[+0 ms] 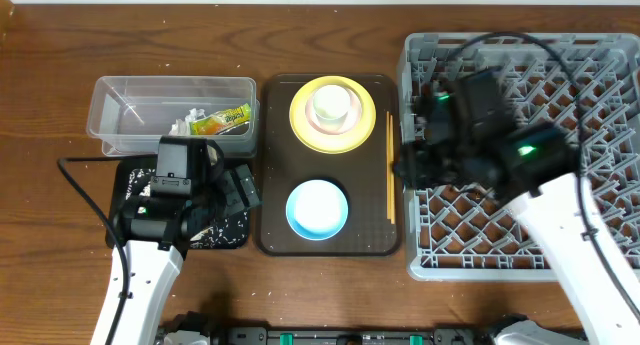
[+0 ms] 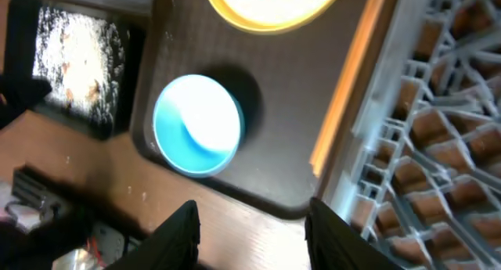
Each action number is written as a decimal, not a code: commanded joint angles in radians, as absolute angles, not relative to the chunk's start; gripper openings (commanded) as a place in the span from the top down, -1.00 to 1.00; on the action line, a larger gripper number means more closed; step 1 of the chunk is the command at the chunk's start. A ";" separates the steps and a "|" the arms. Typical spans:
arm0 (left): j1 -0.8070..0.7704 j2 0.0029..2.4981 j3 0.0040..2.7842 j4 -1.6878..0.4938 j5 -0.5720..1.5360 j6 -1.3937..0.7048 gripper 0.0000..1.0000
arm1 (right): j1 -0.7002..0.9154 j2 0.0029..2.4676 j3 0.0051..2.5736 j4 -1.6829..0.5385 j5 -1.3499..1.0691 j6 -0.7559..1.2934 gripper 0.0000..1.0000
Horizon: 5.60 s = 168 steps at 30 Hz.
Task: Sort waste into correct bins and load items into the dishwasher rack
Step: 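Move the right gripper left over the chopsticks on the brown tray, then lower the right gripper and pinch one wooden chopstick, then carry the chopstick right and lower it into the dish rack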
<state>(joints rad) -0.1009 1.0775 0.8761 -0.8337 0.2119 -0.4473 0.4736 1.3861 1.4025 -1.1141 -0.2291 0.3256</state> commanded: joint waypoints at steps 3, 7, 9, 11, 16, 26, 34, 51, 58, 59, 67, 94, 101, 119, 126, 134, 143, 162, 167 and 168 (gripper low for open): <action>-0.097 1.077 0.892 -0.837 0.221 -0.442 -0.92 | 0.623 1.382 1.314 -0.991 0.043 0.460 0.12; -0.097 1.077 0.892 -0.837 0.221 -0.442 -0.92 | 0.698 1.383 1.235 -0.884 0.059 0.479 0.13; -0.097 1.077 0.892 -0.837 0.221 -0.442 -0.92 | 0.728 1.386 1.195 -0.843 0.059 0.503 0.13; -0.097 1.077 0.892 -0.837 0.221 -0.442 -0.92 | 0.758 1.388 1.145 -0.799 0.060 0.505 0.13; -0.097 1.077 0.892 -0.837 0.221 -0.442 -0.92 | 0.780 1.389 1.029 -0.691 0.111 0.542 0.21; -0.097 1.077 0.892 -0.837 0.221 -0.442 -0.92 | 0.780 1.393 0.929 -0.561 0.204 0.575 0.24; -0.097 1.077 0.892 -0.837 0.221 -0.442 -0.92 | 0.817 1.393 0.929 -0.531 0.051 0.591 0.26; -0.097 1.077 0.892 -0.837 0.221 -0.442 -0.92 | 0.862 1.555 0.927 -0.471 0.450 0.724 0.25; -0.097 1.077 0.892 -0.837 0.221 -0.442 -0.92 | 0.804 1.687 0.928 -0.460 0.433 0.756 0.18; -0.097 1.077 0.892 -0.837 0.221 -0.442 -0.92 | 0.791 1.687 0.928 -0.460 0.419 0.756 0.18; -0.097 1.077 0.892 -0.837 0.221 -0.442 -0.92 | 0.668 1.686 0.929 -0.460 0.300 0.807 0.19; -0.097 1.077 0.892 -0.837 0.221 -0.442 -0.92 | 0.629 1.787 0.929 -0.452 0.167 0.860 0.15; -0.097 1.077 0.892 -0.837 0.221 -0.442 -0.92 | 0.632 1.787 0.929 -0.444 0.163 0.849 0.37; -0.097 1.077 0.892 -0.837 0.221 -0.442 -0.92 | 0.641 1.787 1.085 -0.524 0.241 0.690 0.29; -0.097 1.077 0.892 -0.837 0.221 -0.442 -0.92 | 0.643 1.801 1.084 -0.504 0.265 0.714 0.36; -0.097 1.077 0.892 -0.837 0.221 -0.442 -0.92 | 0.642 1.904 1.084 -0.496 0.264 0.747 0.36; -0.097 1.077 0.892 -0.837 0.221 -0.442 -0.92 | 0.642 1.909 1.085 -0.489 0.261 0.743 0.98; -0.097 1.077 0.892 -0.837 0.221 -0.442 -0.92 | 0.614 1.421 1.151 -0.604 0.302 0.422 0.98; -0.097 1.077 0.892 -0.837 0.221 -0.442 -0.93 | 0.551 1.338 1.151 -0.679 0.367 0.350 0.98; -0.097 1.077 0.892 -0.837 0.221 -0.442 -0.93 | 0.533 1.336 1.151 -0.696 0.367 0.336 0.98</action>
<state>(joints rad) -0.1009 1.0775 0.8761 -0.8341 0.2115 -0.4473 0.5671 1.3407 1.1465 -0.6788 0.3138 0.4080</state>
